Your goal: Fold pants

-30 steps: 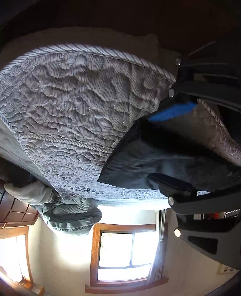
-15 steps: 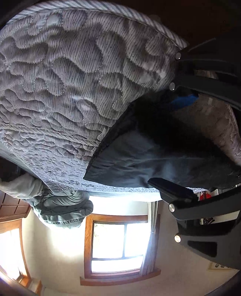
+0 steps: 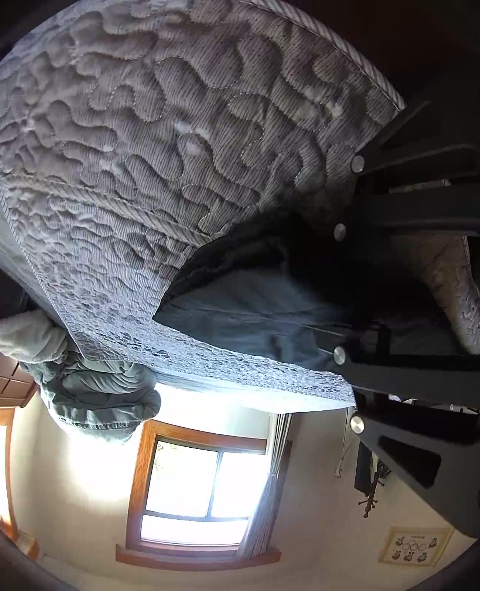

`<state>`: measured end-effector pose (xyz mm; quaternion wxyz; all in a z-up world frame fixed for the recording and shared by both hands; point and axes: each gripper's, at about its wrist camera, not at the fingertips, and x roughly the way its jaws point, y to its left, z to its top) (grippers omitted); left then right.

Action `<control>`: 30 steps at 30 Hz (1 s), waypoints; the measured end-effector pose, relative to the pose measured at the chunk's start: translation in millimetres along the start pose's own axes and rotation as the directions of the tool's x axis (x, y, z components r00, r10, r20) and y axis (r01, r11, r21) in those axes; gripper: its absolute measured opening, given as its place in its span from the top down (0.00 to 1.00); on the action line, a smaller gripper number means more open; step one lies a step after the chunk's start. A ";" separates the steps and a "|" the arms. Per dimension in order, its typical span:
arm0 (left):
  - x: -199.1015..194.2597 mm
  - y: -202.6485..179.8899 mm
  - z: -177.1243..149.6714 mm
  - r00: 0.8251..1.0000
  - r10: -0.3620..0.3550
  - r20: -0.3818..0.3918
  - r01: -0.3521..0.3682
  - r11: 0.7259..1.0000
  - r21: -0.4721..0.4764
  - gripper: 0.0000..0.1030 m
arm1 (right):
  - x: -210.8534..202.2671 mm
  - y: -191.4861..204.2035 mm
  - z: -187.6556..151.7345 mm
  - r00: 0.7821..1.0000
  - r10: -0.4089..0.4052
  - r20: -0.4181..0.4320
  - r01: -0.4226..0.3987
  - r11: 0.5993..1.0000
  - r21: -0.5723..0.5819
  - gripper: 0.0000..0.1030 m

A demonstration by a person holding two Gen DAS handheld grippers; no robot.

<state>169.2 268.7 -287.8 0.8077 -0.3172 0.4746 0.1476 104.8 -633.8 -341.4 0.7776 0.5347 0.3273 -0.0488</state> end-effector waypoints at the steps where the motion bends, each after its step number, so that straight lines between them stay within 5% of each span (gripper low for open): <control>1: -0.4 -0.6 -0.7 1.000 0.000 0.006 0.000 1.000 0.001 0.12 | -0.8 4.3 0.1 1.000 -0.011 0.002 0.011 1.000 -0.011 0.81; 12: -19.5 1.0 -12.7 0.986 0.005 0.164 -0.004 1.000 -0.005 0.12 | -14.9 74.6 -6.5 0.996 -0.074 0.042 0.080 0.983 -0.164 0.83; 30: -15.1 18.1 -24.6 0.980 -0.037 0.197 0.050 0.997 -0.066 0.12 | -22.3 156.6 -26.4 0.989 -0.123 0.088 0.146 0.929 -0.340 0.83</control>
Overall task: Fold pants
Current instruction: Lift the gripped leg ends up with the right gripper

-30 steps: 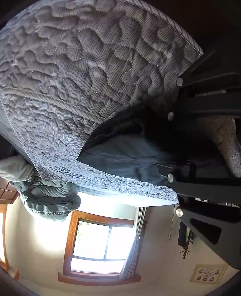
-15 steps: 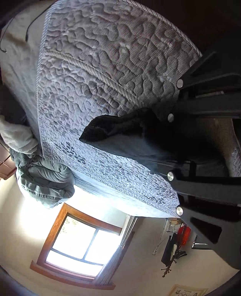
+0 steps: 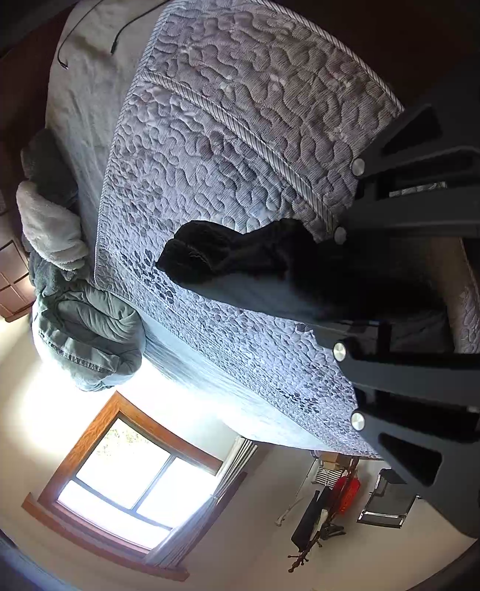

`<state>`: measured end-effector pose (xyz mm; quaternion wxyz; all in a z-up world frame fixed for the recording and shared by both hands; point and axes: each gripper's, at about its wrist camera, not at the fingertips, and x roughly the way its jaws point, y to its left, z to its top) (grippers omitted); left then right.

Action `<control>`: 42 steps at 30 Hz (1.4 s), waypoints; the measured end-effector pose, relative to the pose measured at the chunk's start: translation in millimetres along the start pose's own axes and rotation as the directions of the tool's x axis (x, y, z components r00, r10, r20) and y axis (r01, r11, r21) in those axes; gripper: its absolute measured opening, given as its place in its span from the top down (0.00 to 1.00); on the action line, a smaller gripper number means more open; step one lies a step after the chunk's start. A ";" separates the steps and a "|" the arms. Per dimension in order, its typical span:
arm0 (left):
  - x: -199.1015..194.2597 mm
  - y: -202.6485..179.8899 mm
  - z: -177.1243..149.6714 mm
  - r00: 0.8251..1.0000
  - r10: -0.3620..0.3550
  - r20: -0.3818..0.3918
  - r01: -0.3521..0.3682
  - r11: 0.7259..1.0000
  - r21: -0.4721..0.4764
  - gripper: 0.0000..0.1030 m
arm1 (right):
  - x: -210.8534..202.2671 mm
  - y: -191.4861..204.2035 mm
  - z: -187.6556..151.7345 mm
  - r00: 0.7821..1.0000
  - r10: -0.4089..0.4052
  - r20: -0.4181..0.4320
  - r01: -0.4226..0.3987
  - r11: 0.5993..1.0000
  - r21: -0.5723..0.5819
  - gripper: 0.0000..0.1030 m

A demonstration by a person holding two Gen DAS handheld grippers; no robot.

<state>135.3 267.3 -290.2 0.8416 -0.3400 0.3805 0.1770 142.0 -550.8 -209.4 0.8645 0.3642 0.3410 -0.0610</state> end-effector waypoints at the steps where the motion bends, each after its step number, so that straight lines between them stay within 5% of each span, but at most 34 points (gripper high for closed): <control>1: 0.0 0.4 0.1 1.000 -0.004 0.000 0.004 1.000 0.000 0.12 | -0.3 4.1 -0.3 1.000 -0.001 0.002 0.001 1.000 -0.008 0.83; 20: -4.2 4.1 -3.9 0.999 -0.041 0.009 0.041 0.999 -0.020 0.12 | -8.1 88.0 -13.0 0.998 -0.046 0.031 0.051 0.978 -0.200 0.84; 42: -5.3 9.9 -6.3 0.997 -0.074 0.005 0.074 0.996 -0.055 0.12 | 25.0 206.4 -61.5 0.981 -0.185 0.059 0.187 0.824 -0.535 0.84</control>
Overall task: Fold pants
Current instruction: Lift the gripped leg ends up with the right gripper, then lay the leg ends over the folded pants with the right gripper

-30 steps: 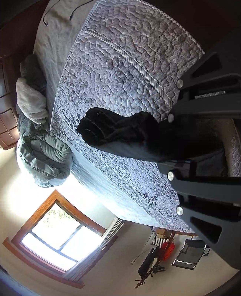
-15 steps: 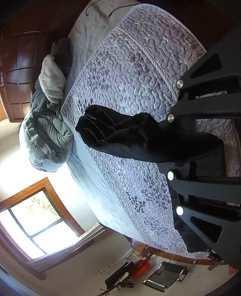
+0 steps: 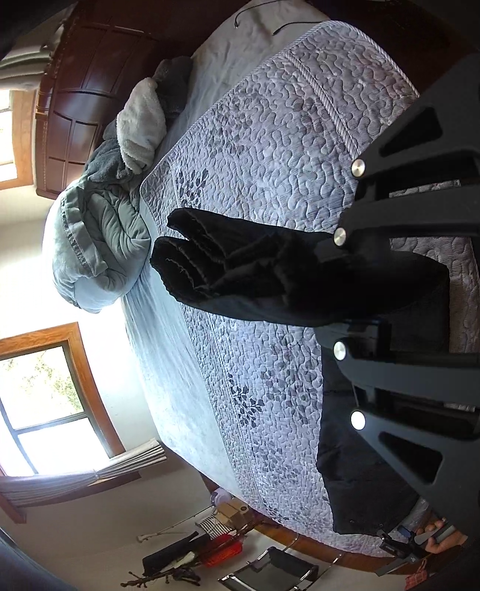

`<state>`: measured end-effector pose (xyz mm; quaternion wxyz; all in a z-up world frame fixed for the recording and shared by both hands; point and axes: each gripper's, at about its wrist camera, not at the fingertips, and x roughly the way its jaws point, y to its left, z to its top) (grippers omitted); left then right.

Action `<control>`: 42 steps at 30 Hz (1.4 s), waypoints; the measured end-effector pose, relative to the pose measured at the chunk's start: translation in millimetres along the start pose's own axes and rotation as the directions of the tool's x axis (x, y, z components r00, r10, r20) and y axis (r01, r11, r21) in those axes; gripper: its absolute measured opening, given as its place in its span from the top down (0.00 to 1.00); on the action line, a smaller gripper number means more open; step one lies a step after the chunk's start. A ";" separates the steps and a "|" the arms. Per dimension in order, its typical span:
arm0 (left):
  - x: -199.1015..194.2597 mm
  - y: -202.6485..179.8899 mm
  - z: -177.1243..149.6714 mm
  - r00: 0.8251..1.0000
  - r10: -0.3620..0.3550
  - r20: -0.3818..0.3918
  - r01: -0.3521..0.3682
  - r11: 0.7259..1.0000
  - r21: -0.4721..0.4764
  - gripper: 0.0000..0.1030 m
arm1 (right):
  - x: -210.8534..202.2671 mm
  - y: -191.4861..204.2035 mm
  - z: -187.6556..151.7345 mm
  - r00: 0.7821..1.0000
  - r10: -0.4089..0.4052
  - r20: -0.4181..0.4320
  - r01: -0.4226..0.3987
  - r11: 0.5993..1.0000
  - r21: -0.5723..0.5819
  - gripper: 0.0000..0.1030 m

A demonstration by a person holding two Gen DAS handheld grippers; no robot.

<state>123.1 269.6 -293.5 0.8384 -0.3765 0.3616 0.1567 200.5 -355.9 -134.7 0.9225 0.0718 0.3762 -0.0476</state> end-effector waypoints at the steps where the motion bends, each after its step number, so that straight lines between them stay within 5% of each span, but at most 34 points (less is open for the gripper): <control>1: 0.3 0.6 0.2 1.000 -0.003 -0.002 0.003 1.000 -0.001 0.12 | 0.7 5.9 0.6 1.000 -0.004 -0.001 0.004 1.000 -0.013 0.84; 20: 2.7 6.0 1.3 0.999 -0.041 -0.023 0.041 0.999 -0.013 0.12 | 31.2 118.0 -28.2 0.996 -0.077 -0.035 0.063 0.950 -0.304 0.85; 33: 6.8 7.0 1.7 0.998 -0.054 -0.041 0.054 0.999 -0.011 0.12 | 58.3 185.9 -77.1 0.992 -0.107 -0.067 0.060 0.865 -0.498 0.85; 42: 11.6 7.9 2.9 0.997 -0.063 -0.053 0.062 0.998 -0.013 0.11 | 82.8 226.9 -125.8 0.981 -0.188 -0.051 0.107 0.740 -0.664 0.85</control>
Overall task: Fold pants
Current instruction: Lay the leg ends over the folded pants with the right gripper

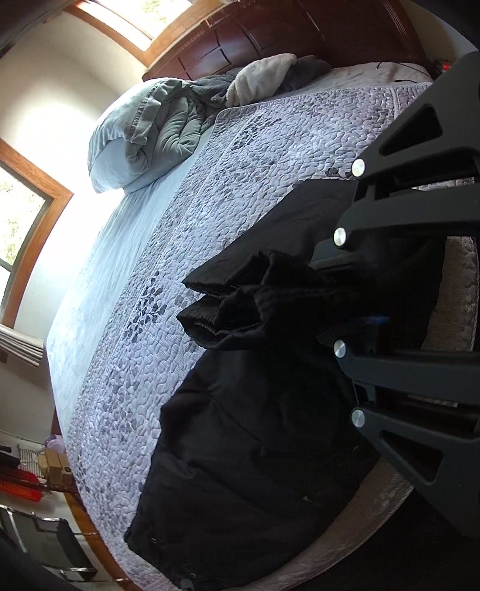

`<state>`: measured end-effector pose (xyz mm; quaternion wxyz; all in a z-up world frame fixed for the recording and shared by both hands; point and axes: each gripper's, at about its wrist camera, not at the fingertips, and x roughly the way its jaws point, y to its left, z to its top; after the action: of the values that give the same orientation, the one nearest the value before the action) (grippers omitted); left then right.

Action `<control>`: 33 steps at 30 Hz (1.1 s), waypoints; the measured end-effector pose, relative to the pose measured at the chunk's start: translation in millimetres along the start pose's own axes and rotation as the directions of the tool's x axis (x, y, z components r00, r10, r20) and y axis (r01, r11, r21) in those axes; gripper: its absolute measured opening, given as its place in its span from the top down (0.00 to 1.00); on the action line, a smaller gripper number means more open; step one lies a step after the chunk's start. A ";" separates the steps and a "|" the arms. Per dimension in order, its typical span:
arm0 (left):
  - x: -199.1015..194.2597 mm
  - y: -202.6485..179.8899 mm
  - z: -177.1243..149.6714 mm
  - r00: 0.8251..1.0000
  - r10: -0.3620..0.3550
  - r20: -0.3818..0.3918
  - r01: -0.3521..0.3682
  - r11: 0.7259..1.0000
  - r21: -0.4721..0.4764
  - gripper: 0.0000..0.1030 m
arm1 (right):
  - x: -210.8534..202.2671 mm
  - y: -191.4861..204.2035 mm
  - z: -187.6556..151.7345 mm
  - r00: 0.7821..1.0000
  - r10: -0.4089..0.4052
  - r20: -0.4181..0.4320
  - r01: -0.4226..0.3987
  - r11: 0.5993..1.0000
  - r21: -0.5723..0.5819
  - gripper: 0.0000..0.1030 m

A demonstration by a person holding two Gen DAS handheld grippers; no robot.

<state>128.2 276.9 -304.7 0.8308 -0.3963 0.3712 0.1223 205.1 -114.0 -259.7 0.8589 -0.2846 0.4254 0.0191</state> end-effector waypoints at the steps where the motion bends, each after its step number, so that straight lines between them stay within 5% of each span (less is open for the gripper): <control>1: 0.1 0.8 0.1 1.000 -0.001 -0.001 0.001 1.000 -0.002 0.11 | 2.2 5.7 -1.5 1.000 -0.011 -0.003 0.011 1.000 -0.020 0.85; 9: 2.9 -0.8 -0.8 1.000 -0.002 -0.012 0.002 1.000 0.004 0.10 | 14.1 49.4 -11.5 0.998 -0.057 -0.005 0.055 0.985 -0.163 0.85; 33: 13.4 -5.4 -2.8 0.999 0.000 -0.049 0.001 1.000 0.020 0.09 | 35.7 90.9 -28.6 0.999 0.010 -0.050 -0.022 0.968 -0.251 0.84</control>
<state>138.8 270.1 -312.3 0.8254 -0.3909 0.3926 0.1087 182.3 -59.8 -342.8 0.8052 -0.3880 0.4425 0.0728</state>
